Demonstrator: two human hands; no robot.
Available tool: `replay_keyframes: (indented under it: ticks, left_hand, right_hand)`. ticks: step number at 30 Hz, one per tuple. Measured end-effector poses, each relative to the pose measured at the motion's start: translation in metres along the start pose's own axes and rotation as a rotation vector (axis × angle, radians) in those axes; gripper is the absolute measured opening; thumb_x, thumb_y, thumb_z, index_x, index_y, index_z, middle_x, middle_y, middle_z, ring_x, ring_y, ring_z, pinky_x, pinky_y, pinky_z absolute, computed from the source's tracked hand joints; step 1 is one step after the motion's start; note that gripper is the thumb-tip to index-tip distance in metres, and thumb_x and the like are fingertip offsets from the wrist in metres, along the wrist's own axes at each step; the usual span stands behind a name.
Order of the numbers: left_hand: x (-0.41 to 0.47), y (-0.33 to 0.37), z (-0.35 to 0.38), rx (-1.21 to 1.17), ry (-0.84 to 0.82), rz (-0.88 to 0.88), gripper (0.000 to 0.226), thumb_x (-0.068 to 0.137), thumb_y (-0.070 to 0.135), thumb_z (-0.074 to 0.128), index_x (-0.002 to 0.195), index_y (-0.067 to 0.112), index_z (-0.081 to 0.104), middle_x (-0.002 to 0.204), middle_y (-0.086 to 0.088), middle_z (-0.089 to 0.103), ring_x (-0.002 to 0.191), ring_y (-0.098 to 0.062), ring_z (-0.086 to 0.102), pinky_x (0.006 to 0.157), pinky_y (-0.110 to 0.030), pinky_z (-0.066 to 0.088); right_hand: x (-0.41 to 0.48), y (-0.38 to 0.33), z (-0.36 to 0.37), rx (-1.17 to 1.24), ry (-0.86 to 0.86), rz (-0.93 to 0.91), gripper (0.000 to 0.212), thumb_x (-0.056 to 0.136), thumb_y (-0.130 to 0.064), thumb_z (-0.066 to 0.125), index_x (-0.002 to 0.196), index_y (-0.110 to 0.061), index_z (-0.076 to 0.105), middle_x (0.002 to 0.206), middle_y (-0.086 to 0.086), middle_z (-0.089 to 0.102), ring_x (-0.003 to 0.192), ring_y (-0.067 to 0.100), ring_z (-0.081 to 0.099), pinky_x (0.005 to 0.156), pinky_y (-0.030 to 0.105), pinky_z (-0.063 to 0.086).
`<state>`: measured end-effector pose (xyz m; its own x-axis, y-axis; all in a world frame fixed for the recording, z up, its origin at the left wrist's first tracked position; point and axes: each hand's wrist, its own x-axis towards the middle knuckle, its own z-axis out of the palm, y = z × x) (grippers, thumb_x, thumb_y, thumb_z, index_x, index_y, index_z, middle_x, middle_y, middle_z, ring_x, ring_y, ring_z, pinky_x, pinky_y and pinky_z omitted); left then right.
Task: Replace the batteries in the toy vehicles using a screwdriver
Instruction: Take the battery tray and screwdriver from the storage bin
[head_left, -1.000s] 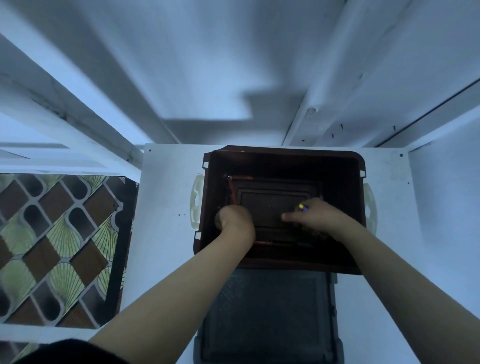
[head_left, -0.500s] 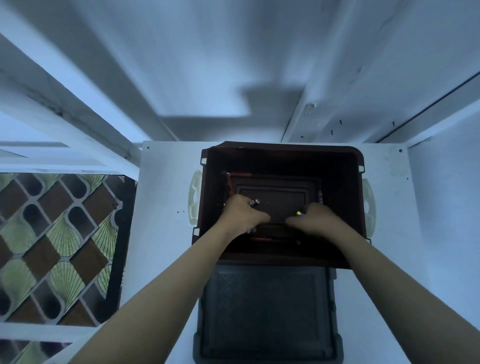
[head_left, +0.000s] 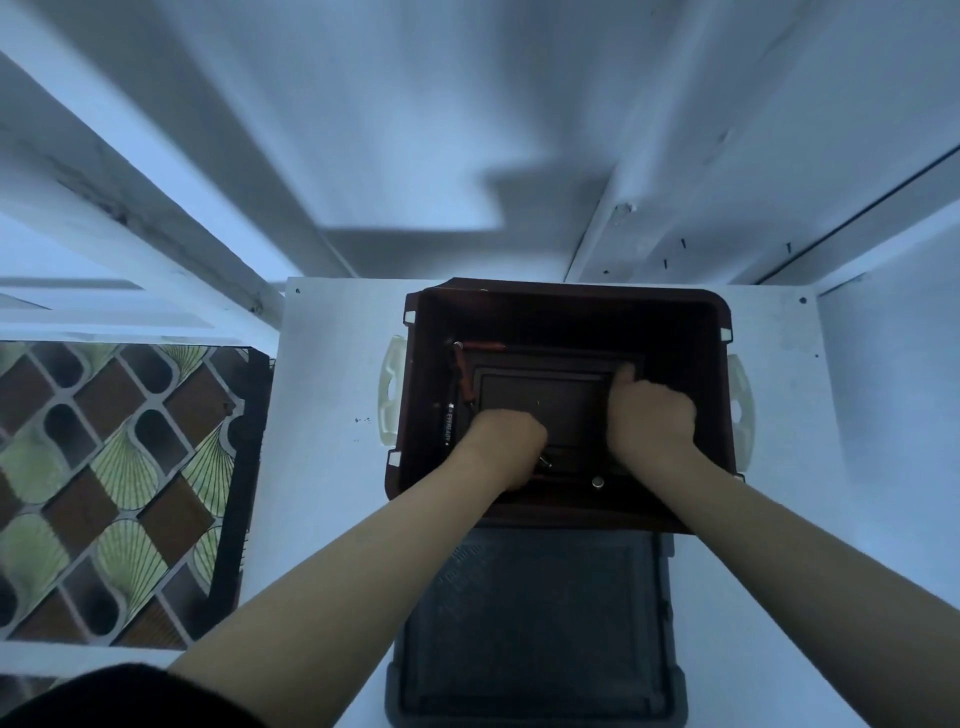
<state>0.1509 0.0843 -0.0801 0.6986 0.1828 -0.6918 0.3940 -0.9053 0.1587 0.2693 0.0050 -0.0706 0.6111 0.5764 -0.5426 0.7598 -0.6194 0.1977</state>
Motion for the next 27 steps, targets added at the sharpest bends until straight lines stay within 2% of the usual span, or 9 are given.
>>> replay_keyframes:
  ticks: [1,3,11,14,18,21,22,24,27]
  left_hand:
    - [0.000,0.000,0.000,0.032,-0.007,0.017,0.029,0.092,0.001,0.047,0.115,0.009,0.062,0.119,-0.009,0.062,0.106,-0.029,0.062,0.079,-0.038,0.051]
    - [0.001,0.001,-0.001,0.065,-0.025,0.045,0.032,0.093,-0.001,0.045,0.118,0.008,0.062,0.121,-0.011,0.061,0.109,-0.030,0.061,0.081,-0.040,0.052]
    - [0.002,-0.002,-0.003,0.092,-0.038,0.144,0.024,0.093,-0.002,0.046,0.109,0.004,0.063,0.109,-0.012,0.064,0.098,-0.031,0.064,0.070,-0.037,0.049]
    - [0.002,-0.004,-0.001,-0.014,-0.015,0.132,0.026,0.093,0.002,0.049,0.114,0.006,0.064,0.112,-0.012,0.063,0.101,-0.030,0.062,0.075,-0.037,0.050]
    - [-0.006,-0.004,-0.005,-0.153,0.041,-0.026,0.026,0.092,0.001,0.046,0.112,0.003,0.062,0.112,-0.014,0.062,0.098,-0.030,0.061,0.072,-0.034,0.046]
    - [-0.009,-0.003,-0.006,-0.235,-0.012,-0.229,0.020,0.092,0.003,0.046,0.107,0.002,0.061,0.095,-0.010,0.059,0.094,-0.027,0.062,0.068,-0.032,0.047]
    - [-0.009,-0.002,-0.005,-0.248,-0.057,-0.269,0.020,0.093,0.006,0.048,0.108,0.002,0.061,0.090,-0.008,0.056,0.096,-0.026,0.063,0.069,-0.031,0.047]
    - [-0.009,0.001,-0.006,-0.265,-0.134,-0.318,0.023,0.095,0.017,0.054,0.113,0.004,0.060,0.100,-0.007,0.058,0.101,-0.025,0.062,0.074,-0.031,0.050]
    - [-0.004,0.005,-0.007,-0.271,-0.182,-0.363,0.039,0.094,0.035,0.059,0.120,0.006,0.058,0.118,-0.006,0.060,0.106,-0.023,0.062,0.078,-0.030,0.051]
  right_hand:
    - [0.003,-0.001,0.004,-0.071,-0.005,-0.007,0.061,0.092,-0.009,0.051,0.144,0.002,0.021,0.112,0.010,0.065,0.096,0.024,0.066,0.056,0.027,0.040]
    - [0.008,-0.001,0.010,-0.146,-0.018,-0.005,0.062,0.092,-0.008,0.051,0.144,0.004,0.020,0.114,0.009,0.065,0.097,0.023,0.066,0.061,0.027,0.042]
    - [0.007,0.000,0.005,-0.123,-0.039,0.029,0.037,0.095,-0.006,0.048,0.129,0.006,0.040,0.121,0.012,0.061,0.104,0.023,0.065,0.065,0.028,0.041]
    - [0.003,0.002,0.003,-0.106,-0.036,-0.014,0.029,0.094,-0.003,0.048,0.123,0.000,0.049,0.116,0.009,0.063,0.102,0.022,0.065,0.064,0.027,0.039]
    - [-0.001,0.001,0.003,-0.029,-0.019,0.038,0.035,0.093,-0.005,0.049,0.127,0.003,0.042,0.111,0.010,0.065,0.099,0.024,0.066,0.057,0.028,0.036]
    - [-0.007,0.001,0.003,-0.094,-0.052,0.019,0.031,0.093,-0.006,0.050,0.123,0.001,0.046,0.110,0.008,0.066,0.097,0.021,0.066,0.050,0.025,0.032]
    - [-0.010,0.001,0.004,-0.136,-0.068,-0.011,0.027,0.093,-0.005,0.050,0.119,-0.001,0.050,0.108,0.006,0.066,0.095,0.020,0.066,0.047,0.023,0.030]
    - [-0.014,0.001,0.007,-0.191,-0.090,-0.057,0.019,0.092,-0.002,0.050,0.108,-0.006,0.057,0.096,0.002,0.065,0.083,0.016,0.065,0.043,0.022,0.026]
    - [-0.019,0.001,0.008,-0.236,-0.065,-0.066,0.012,0.091,-0.001,0.050,0.082,-0.009,0.052,0.064,-0.002,0.043,0.052,0.010,0.042,0.041,0.022,0.023]
